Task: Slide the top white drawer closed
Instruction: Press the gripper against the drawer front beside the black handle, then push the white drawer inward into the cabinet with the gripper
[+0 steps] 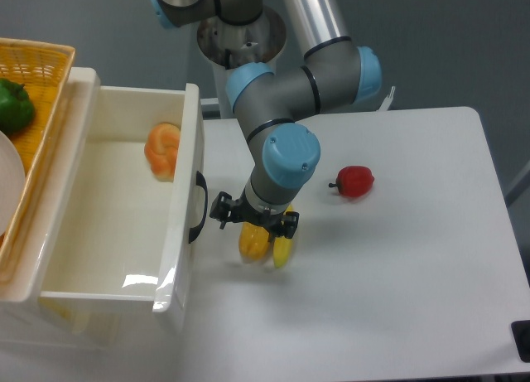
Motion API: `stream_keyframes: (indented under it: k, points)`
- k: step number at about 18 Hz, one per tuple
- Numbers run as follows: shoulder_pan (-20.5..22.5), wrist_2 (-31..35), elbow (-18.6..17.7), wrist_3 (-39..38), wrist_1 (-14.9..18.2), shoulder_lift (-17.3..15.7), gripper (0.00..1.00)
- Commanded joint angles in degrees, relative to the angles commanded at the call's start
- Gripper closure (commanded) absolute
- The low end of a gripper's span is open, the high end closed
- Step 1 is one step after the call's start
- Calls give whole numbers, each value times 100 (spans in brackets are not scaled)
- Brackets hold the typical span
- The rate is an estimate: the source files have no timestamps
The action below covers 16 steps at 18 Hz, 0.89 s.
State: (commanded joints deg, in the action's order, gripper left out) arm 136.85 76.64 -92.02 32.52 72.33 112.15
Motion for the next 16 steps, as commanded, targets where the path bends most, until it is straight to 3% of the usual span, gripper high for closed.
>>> stream_keyframes:
  k: [16]
  points:
    - [-97, -18, 9, 0, 0, -79, 0]
